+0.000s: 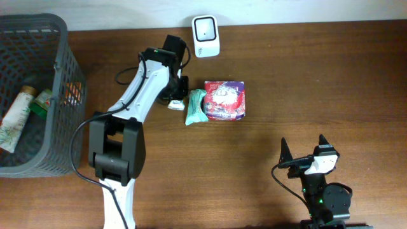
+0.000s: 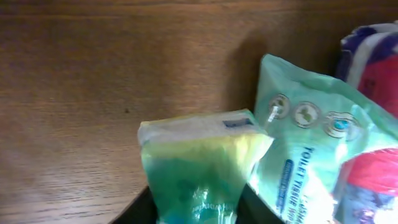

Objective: Scan the item barcode
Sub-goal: 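Carry the teal tissue pack to the scanner and release it left of the green pack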

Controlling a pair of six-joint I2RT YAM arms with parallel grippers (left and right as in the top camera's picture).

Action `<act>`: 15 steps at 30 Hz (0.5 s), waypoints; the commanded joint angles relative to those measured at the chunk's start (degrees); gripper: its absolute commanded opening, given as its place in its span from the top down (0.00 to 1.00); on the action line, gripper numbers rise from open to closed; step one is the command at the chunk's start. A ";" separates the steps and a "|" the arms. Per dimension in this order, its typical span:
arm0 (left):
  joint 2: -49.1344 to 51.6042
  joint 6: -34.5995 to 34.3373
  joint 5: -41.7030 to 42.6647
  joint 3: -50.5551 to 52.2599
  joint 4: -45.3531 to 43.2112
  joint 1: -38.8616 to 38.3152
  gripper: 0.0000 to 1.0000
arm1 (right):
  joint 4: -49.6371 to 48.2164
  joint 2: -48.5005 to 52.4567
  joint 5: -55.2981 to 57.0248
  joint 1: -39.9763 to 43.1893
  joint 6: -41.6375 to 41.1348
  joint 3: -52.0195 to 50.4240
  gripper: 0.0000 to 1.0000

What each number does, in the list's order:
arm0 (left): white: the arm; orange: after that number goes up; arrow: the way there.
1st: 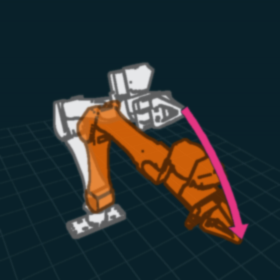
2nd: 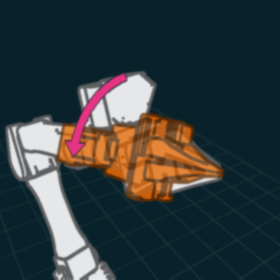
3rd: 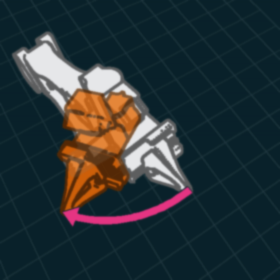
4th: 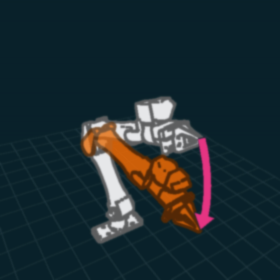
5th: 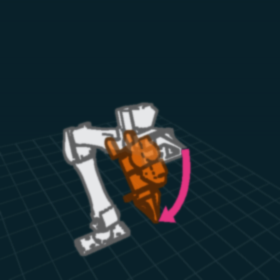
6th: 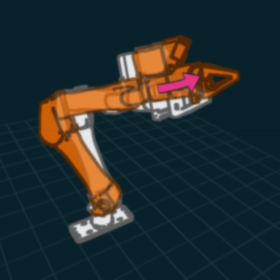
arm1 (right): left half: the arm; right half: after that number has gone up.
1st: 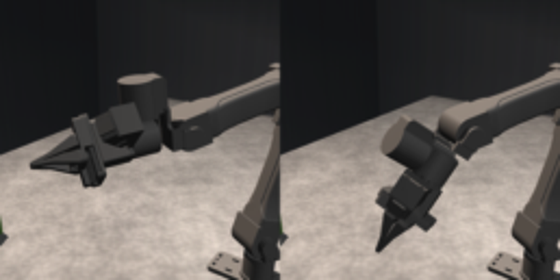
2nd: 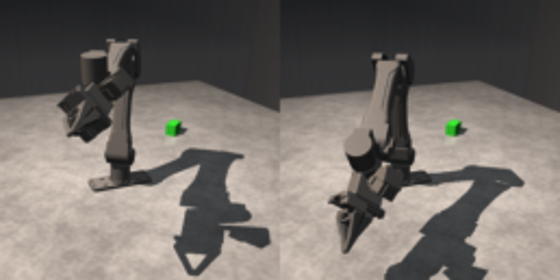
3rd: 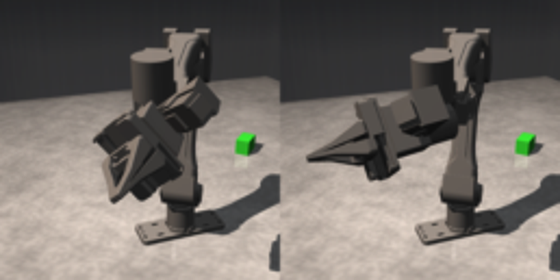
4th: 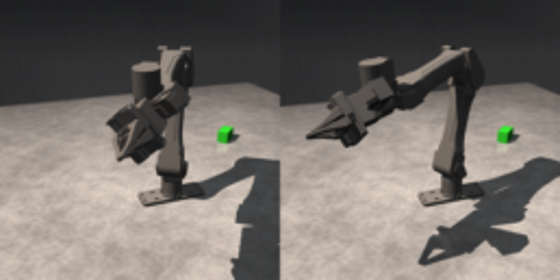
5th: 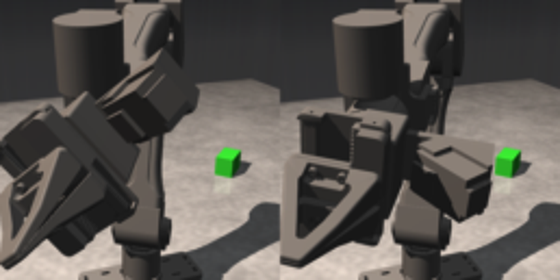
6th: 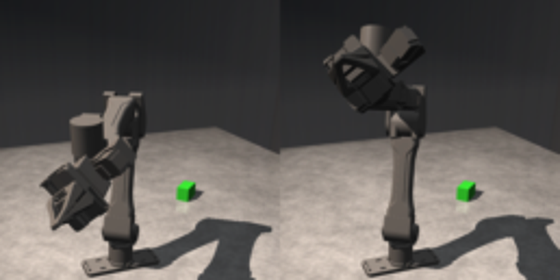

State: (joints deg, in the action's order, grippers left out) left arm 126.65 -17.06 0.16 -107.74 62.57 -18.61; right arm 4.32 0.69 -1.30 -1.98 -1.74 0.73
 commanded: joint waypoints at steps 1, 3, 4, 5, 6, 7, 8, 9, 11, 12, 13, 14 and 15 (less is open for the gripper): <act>0.55 0.68 0.02 0.24 0.13 -0.83 0.62 | 0.22 -0.33 0.50 -0.20 -0.61 -0.42 0.02; 0.55 0.66 0.02 0.24 0.61 -0.83 0.58 | 0.22 -0.33 0.50 -0.20 -0.61 -0.42 0.01; 0.55 0.66 0.02 0.24 0.96 -0.83 0.53 | 0.22 -0.33 0.50 -0.20 -0.61 -0.42 0.02; 0.55 0.68 0.02 0.24 1.22 -0.83 0.48 | 0.22 -0.33 0.50 -0.22 -0.61 -0.42 0.02; 0.55 0.68 0.00 0.24 1.38 -0.83 0.37 | 0.22 -0.33 0.50 -0.22 -0.61 -0.42 0.02; 0.55 0.68 -0.07 0.24 1.31 -0.83 0.29 | 0.22 -0.33 0.50 -0.20 -0.61 -0.42 0.01; 0.52 0.70 -0.68 0.22 1.11 -0.81 0.25 | 0.22 -0.33 0.50 -0.20 -0.61 -0.42 0.01; 0.52 0.70 -2.10 -0.35 1.27 -0.66 0.22 | 0.22 -0.33 0.50 -0.20 -0.61 -0.42 0.01; 0.50 0.68 -2.12 -4.52 3.65 -0.13 0.20 | 0.22 -0.33 0.50 -0.22 -0.61 -0.42 0.02; 0.44 0.68 -2.12 -7.52 5.46 0.20 0.19 | 0.22 -0.33 0.50 -0.20 -0.61 -0.42 0.02; 0.28 0.68 -2.10 -11.85 8.22 0.61 0.18 | 0.22 -0.33 0.50 -0.20 -0.61 -0.42 0.01; 0.24 0.68 -2.10 -15.87 10.71 0.94 0.18 | 0.22 -0.33 0.50 -0.20 -0.61 -0.42 0.02; 0.24 0.68 -2.12 -20.83 13.79 1.25 0.18 | 0.22 -0.33 0.50 -0.20 -0.61 -0.42 0.01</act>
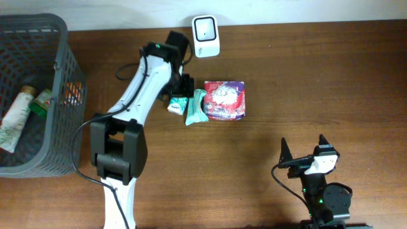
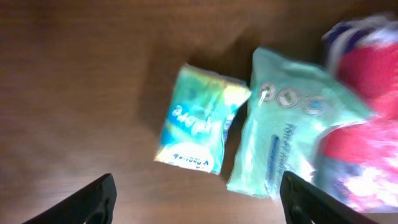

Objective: Scan the item barcode
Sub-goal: 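Carry the teal tissue pack to the scanner and release it left of the green pack, then return the left gripper to the basket and grasp the orange tissue pack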

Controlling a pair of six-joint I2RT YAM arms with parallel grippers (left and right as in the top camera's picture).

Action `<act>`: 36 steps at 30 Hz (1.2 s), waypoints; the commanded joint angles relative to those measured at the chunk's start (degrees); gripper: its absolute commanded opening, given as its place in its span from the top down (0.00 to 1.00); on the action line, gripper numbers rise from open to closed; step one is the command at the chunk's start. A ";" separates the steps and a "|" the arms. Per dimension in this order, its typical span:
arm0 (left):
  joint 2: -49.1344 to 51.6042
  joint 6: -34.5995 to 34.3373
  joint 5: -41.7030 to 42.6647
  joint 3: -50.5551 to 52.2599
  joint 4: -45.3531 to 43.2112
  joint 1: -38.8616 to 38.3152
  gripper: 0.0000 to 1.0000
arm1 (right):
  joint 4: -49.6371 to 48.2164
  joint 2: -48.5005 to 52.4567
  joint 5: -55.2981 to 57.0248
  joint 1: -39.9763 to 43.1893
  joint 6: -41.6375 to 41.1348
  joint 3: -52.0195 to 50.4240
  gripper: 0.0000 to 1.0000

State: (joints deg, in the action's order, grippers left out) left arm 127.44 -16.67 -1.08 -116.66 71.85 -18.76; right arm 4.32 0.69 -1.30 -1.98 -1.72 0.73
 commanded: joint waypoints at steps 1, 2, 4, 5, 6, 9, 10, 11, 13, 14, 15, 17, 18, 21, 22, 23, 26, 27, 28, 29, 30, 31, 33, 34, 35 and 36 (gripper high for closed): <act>-0.55 0.26 -0.85 -17.16 7.74 1.66 0.18 | 0.22 -0.33 0.50 -0.20 -0.63 -0.42 0.02; -0.55 0.00 -0.90 -23.21 11.52 1.81 0.18 | 0.22 -0.33 0.50 -0.20 -0.63 -0.42 0.01; -0.57 0.02 -0.90 -31.30 16.92 1.81 0.14 | 0.22 -0.33 0.50 -0.20 -0.63 -0.42 0.02; -0.61 0.02 -0.90 -35.34 19.67 1.95 0.12 | 0.22 -0.33 0.50 -0.20 -0.63 -0.42 0.01; -0.70 0.02 -0.92 -38.99 22.08 2.25 0.11 | 0.22 -0.33 0.50 -0.22 -0.63 -0.42 0.02; -2.21 0.04 -0.92 -47.52 24.85 4.63 0.06 | 0.22 -0.33 0.50 -0.20 -0.63 -0.42 0.01; -3.26 0.07 -0.90 -48.57 24.85 5.70 0.06 | 0.22 -0.33 0.50 -0.20 -0.63 -0.42 0.01; -5.11 0.07 -0.92 -48.72 24.87 7.41 0.06 | 0.22 -0.33 0.50 -0.20 -0.63 -0.42 0.01; -7.82 0.09 -0.92 -48.72 24.85 11.13 0.07 | 0.22 -0.33 0.50 -0.20 -0.63 -0.42 0.01; -9.44 0.07 -0.87 -48.72 24.85 13.81 0.08 | 0.22 -0.33 0.50 -0.22 -0.63 -0.42 0.01; -10.80 0.07 -0.87 -48.72 24.87 16.33 0.07 | 0.22 -0.33 0.50 -0.20 -0.63 -0.42 0.01; -12.31 0.07 -0.90 -48.72 24.85 21.16 0.06 | 0.22 -0.33 0.50 -0.20 -0.63 -0.42 0.02; -12.41 0.07 -0.87 -48.72 24.85 22.99 0.05 | 0.22 -0.33 0.50 -0.20 -0.63 -0.42 0.01; -12.39 0.02 -0.90 -47.82 24.85 28.63 0.00 | 0.22 -0.33 0.50 -0.20 -0.63 -0.42 0.01; -12.39 -0.52 -1.05 -47.74 24.85 30.36 0.01 | 0.22 -0.33 0.50 -0.20 -0.63 -0.42 0.02; -12.39 -2.03 -1.99 -47.67 24.85 32.02 0.01 | 0.22 -0.33 0.50 -0.20 -0.63 -0.42 0.01; -12.37 -4.79 -3.26 -47.36 24.85 39.28 0.01 | 0.22 -0.33 0.50 -0.20 -0.63 -0.42 0.02; -12.33 -4.79 -3.23 -47.28 24.85 41.70 0.01 | 0.22 -0.33 0.50 -0.20 -0.63 -0.42 0.01; -12.26 -4.74 -3.23 -46.99 24.85 43.32 0.01 | 0.22 -0.33 0.50 -0.22 -0.63 -0.42 0.01; -12.24 -4.74 -3.13 -45.99 24.85 44.37 0.00 | 0.22 -0.33 0.50 -0.22 -0.63 -0.42 0.02; -12.20 -4.74 -2.82 -44.37 24.85 45.18 0.00 | 0.22 -0.33 0.50 -0.20 -0.63 -0.42 0.02; -12.15 -4.74 -2.84 -42.56 24.85 45.70 0.00 | 0.22 -0.33 0.50 -0.20 -0.63 -0.42 0.01; -12.02 -4.74 -2.86 -37.66 21.77 46.56 0.00 | 0.22 -0.33 0.50 -0.20 -0.63 -0.42 0.02; -12.00 -4.74 -2.84 -34.77 18.86 47.01 0.01 | 0.22 -0.33 0.50 -0.20 -0.63 -0.42 0.02; -11.91 -4.72 -2.89 -33.09 17.38 47.08 0.03 | 0.22 -0.33 0.50 -0.20 -0.63 -0.42 0.02; -11.89 -4.72 -2.89 -30.80 15.56 47.36 0.04 | 0.22 -0.33 0.50 -0.20 -0.63 -0.42 0.01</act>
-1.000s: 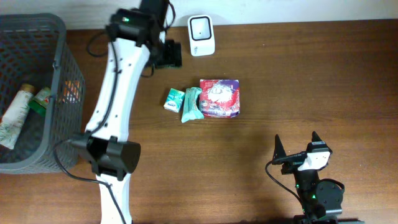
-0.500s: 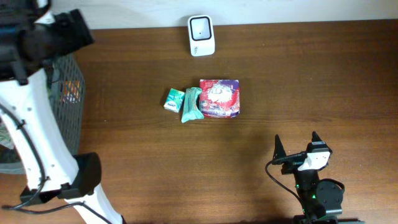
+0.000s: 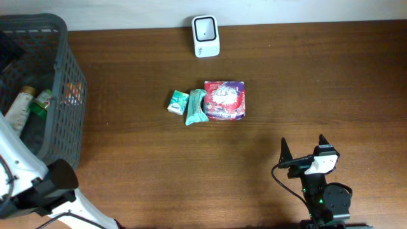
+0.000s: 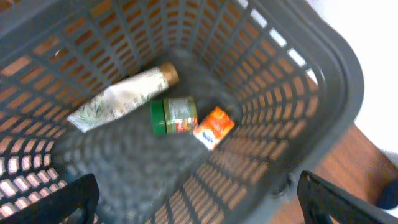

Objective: Scan the item barcode
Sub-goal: 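Return the left gripper to the basket and grasp the orange tissue pack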

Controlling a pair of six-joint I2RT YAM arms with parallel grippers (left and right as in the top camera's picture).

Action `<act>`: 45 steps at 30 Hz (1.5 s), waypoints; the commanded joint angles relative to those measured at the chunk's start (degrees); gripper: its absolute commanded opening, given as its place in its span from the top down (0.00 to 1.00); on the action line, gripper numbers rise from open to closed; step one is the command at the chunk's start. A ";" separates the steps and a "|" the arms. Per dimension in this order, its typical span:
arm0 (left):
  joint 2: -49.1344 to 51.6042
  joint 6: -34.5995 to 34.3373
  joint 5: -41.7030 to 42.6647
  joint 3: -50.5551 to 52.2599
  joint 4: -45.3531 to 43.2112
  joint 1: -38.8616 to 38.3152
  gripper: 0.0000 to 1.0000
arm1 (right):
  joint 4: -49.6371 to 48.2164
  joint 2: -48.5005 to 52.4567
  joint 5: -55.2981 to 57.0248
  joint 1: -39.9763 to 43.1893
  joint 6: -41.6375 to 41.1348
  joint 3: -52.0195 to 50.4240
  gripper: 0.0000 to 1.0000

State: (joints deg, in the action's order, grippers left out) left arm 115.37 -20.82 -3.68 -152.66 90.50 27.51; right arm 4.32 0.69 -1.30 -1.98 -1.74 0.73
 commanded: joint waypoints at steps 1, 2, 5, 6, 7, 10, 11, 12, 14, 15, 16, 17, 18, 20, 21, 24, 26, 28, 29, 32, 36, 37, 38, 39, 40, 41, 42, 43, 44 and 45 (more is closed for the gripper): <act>0.17 -0.57 -0.26 8.26 -5.07 1.55 0.05 | 0.22 -0.33 0.50 -0.20 -0.61 -0.42 0.01; 0.24 -0.55 -0.26 10.99 -6.58 2.12 0.15 | 0.22 -0.33 0.50 -0.20 -0.61 -0.42 0.01; 1.14 -0.55 -0.20 18.45 -10.51 3.04 0.43 | 0.22 -0.33 0.50 -0.20 -0.61 -0.42 0.02; 1.49 -0.55 -0.04 20.46 -11.34 3.04 0.47 | 0.22 -0.33 0.50 -0.22 -0.61 -0.42 0.01; 1.90 0.09 1.44 23.23 -13.03 3.04 0.50 | 0.22 -0.33 0.50 -0.20 -0.61 -0.42 0.01; 2.08 5.95 8.74 29.35 -19.41 2.86 0.38 | 0.22 -0.33 0.50 -0.20 -0.61 -0.42 0.02; 2.08 9.18 11.50 31.08 -21.31 2.64 0.39 | 0.22 -0.33 0.50 -0.22 -0.61 -0.42 0.02; 2.08 10.80 12.39 32.26 -22.43 2.51 0.39 | 0.22 -0.33 0.50 -0.22 -0.61 -0.42 0.02; 2.08 12.00 12.46 34.77 -24.87 2.54 0.43 | 0.22 -0.33 0.50 -0.20 -0.61 -0.42 0.01; 2.21 11.98 12.46 35.52 -25.81 2.54 0.43 | 0.22 -0.33 0.50 -0.20 -0.61 -0.42 0.02; 2.54 11.96 12.46 36.11 -26.73 2.54 0.39 | 0.22 -0.33 0.50 -0.20 -0.61 -0.42 0.01; 2.95 11.96 12.46 36.54 -27.26 2.54 0.39 | 0.22 -0.33 0.50 -0.22 -0.61 -0.42 0.02; 3.72 11.93 12.46 36.74 -27.47 2.54 0.41 | 0.22 -0.33 0.50 -0.20 -0.61 -0.42 0.01; 5.95 11.91 12.48 36.76 -27.50 2.56 0.43 | 0.22 -0.33 0.50 -0.20 -0.61 -0.42 0.02; 6.88 11.93 12.50 36.76 -27.47 2.56 0.47 | 0.22 -0.33 0.50 -0.20 -0.61 -0.42 0.02; 9.38 11.93 12.35 36.76 -27.63 2.56 0.48 | 0.22 -0.33 0.50 -0.20 -0.61 -0.42 0.01; 10.01 11.96 9.11 36.76 -28.57 2.56 0.31 | 0.22 -0.33 0.50 -0.22 -0.61 -0.42 0.01; 10.05 12.02 -1.16 36.76 -30.01 2.56 0.24 | 0.22 -0.33 0.50 -0.20 -0.61 -0.42 0.02; 10.03 15.10 -5.95 36.76 -30.49 2.56 0.22 | 0.22 -0.33 0.50 -0.22 -0.61 -0.42 0.01; 10.10 26.47 -4.55 36.76 -30.75 2.54 0.11 | 0.22 -0.33 0.50 -0.20 -0.61 -0.42 0.02; 10.12 35.15 5.79 37.11 -30.84 2.64 0.09 | 0.22 -0.33 0.50 -0.20 -0.61 -0.42 0.02; 10.14 35.74 6.73 37.42 -30.93 2.60 0.10 | 0.22 -0.33 0.50 -0.20 -0.61 -0.42 0.01; 10.25 35.71 7.76 37.46 -30.91 2.60 0.13 | 0.22 -0.33 0.50 -0.20 -0.61 -0.42 0.01; 10.29 35.69 11.23 37.46 -30.93 2.60 0.16 | 0.22 -0.33 0.50 -0.20 -0.61 -0.42 0.01; 10.29 35.69 15.43 37.46 -31.19 2.60 0.23 | 0.22 -0.33 0.50 -0.22 -0.61 -0.42 0.01; 10.29 35.67 20.37 37.46 -31.85 2.60 0.33 | 0.22 -0.33 0.50 -0.20 -0.61 -0.42 0.01; 10.29 35.65 24.35 37.46 -32.39 2.60 0.41 | 0.22 -0.33 0.50 -0.20 -0.61 -0.42 0.01; 10.29 34.95 27.32 37.46 -32.89 2.60 0.53 | 0.22 -0.33 0.50 -0.20 -0.61 -0.42 0.01; 10.29 33.75 27.45 37.46 -32.94 2.58 0.56 | 0.22 -0.33 0.50 -0.20 -0.61 -0.42 0.01; 10.32 33.48 27.47 37.46 -32.85 2.54 0.62 | 0.22 -0.33 0.50 -0.20 -0.61 -0.42 0.01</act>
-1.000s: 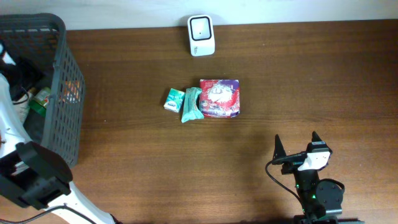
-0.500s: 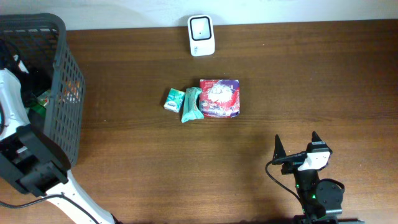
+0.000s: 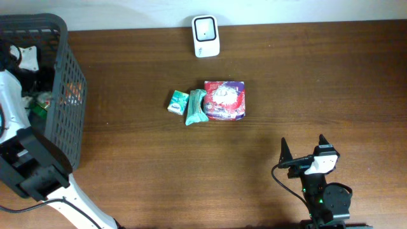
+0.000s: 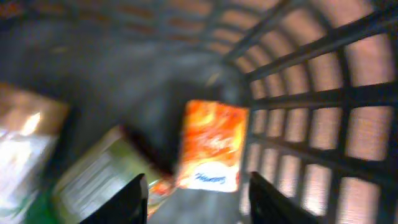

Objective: Scan the item barcode
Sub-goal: 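Return the left gripper to the basket and grasp the orange tissue pack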

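Note:
My left gripper [image 4: 199,208] is open, low inside the grey basket [image 4: 311,93]. An orange packet [image 4: 211,146] leans against the basket wall just ahead of the gap between its fingers. A green jar [image 4: 93,180] lies to the left of it, and a pale tube [image 4: 18,155] at the far left. The view is blurred. The white scanner [image 3: 206,28] stands at the table's back edge. My right gripper [image 3: 304,152] rests open at the front right with nothing in it.
On the table's middle lie a small green pack [image 3: 178,102], a mint tissue pack [image 3: 196,106] and a red and purple packet [image 3: 224,100], side by side. The basket [image 3: 73,95] stands at the far left, with my left arm over its rim.
My left gripper was high above the basket, with the whole of the basket's inside in view. Now it is down inside, close to the orange packet and still open. The right arm has not moved.
My left gripper was shut on the small green pack beside the tissue pack. Then it was open above the pack, which lay on the table. Later it was over the basket at the left, and now it is down among the basket's items.

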Controlling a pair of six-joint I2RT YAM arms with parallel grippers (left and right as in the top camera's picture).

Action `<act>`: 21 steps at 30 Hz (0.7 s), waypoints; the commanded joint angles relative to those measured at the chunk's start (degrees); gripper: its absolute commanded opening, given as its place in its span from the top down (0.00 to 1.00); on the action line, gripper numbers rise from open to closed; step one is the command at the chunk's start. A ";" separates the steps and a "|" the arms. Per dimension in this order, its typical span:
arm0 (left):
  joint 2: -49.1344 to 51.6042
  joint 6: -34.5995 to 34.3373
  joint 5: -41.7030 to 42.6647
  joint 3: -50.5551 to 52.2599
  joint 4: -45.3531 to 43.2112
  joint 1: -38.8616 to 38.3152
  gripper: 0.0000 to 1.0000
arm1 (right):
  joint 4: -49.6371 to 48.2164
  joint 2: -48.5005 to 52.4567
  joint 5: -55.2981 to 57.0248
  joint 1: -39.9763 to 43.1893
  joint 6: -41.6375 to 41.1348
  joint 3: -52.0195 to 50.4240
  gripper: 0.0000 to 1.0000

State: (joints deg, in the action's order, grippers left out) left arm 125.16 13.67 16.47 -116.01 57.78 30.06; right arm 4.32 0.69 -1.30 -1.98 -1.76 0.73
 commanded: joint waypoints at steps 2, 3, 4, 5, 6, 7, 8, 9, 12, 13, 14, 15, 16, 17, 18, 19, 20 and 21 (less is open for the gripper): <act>0.52 -1.01 7.30 1.18 -0.07 -0.02 0.74 | 0.22 -0.33 0.50 -0.22 -0.59 -0.42 0.01; 0.52 -0.96 7.17 1.86 -0.09 -0.02 0.77 | 0.22 -0.33 0.50 -0.22 -0.59 -0.42 0.01; 0.61 -0.94 6.45 2.56 -0.31 -0.02 0.74 | 0.22 -0.33 0.50 -0.20 -0.59 -0.42 0.01; 0.63 -0.94 5.35 3.06 -0.33 -0.02 0.69 | 0.22 -0.33 0.50 -0.20 -0.59 -0.42 0.01; 0.74 -0.94 2.86 4.04 -0.72 0.00 0.67 | 0.22 -0.33 0.50 -0.20 -0.59 -0.42 0.02; 0.76 -0.96 1.25 4.87 -0.79 0.11 0.69 | 0.22 -0.33 0.50 -0.20 -0.59 -0.42 0.02; 0.76 -0.96 1.29 5.18 -0.76 0.22 0.69 | 0.22 -0.33 0.50 -0.20 -0.59 -0.42 0.02; 0.76 -0.96 1.29 5.29 -0.26 0.39 0.70 | 0.22 -0.33 0.50 -0.20 -0.59 -0.42 0.02; 0.85 -0.96 1.31 5.35 1.07 0.48 0.69 | 0.22 -0.33 0.50 -0.20 -0.59 -0.42 0.01; 0.90 -0.96 1.33 5.53 1.36 0.33 0.69 | 0.22 -0.33 0.50 -0.20 -0.59 -0.42 0.01; 0.90 -0.94 1.55 6.32 1.42 0.09 0.69 | 0.22 -0.33 0.50 -0.20 -0.59 -0.42 0.02; 0.92 -0.94 1.73 7.10 1.44 0.09 0.70 | 0.22 -0.33 0.50 -0.20 -0.59 -0.42 0.01; 0.96 -0.94 1.73 8.11 1.38 0.09 0.71 | 0.22 -0.33 0.50 -0.22 -0.59 -0.42 0.01; 1.07 -0.92 1.73 9.22 1.16 0.09 0.70 | 0.22 -0.33 0.50 -0.20 -0.59 -0.42 0.01; 1.27 -0.92 1.73 10.58 0.83 0.11 0.69 | 0.22 -0.33 0.50 -0.20 -0.59 -0.42 0.01; 1.44 -0.92 1.73 11.19 0.72 0.09 0.69 | 0.22 -0.33 0.50 -0.20 -0.59 -0.42 0.01; 1.51 -0.92 1.73 12.02 0.22 0.09 0.69 | 0.22 -0.33 0.50 -0.22 -0.59 -0.42 0.01; 1.51 -0.94 1.53 13.03 -1.07 0.11 0.70 | 0.22 -0.33 0.50 -0.20 -0.59 -0.42 0.01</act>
State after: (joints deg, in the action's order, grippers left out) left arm 125.32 12.62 18.17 -105.30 58.37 30.13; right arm 4.32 0.69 -1.30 -1.98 -1.76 0.73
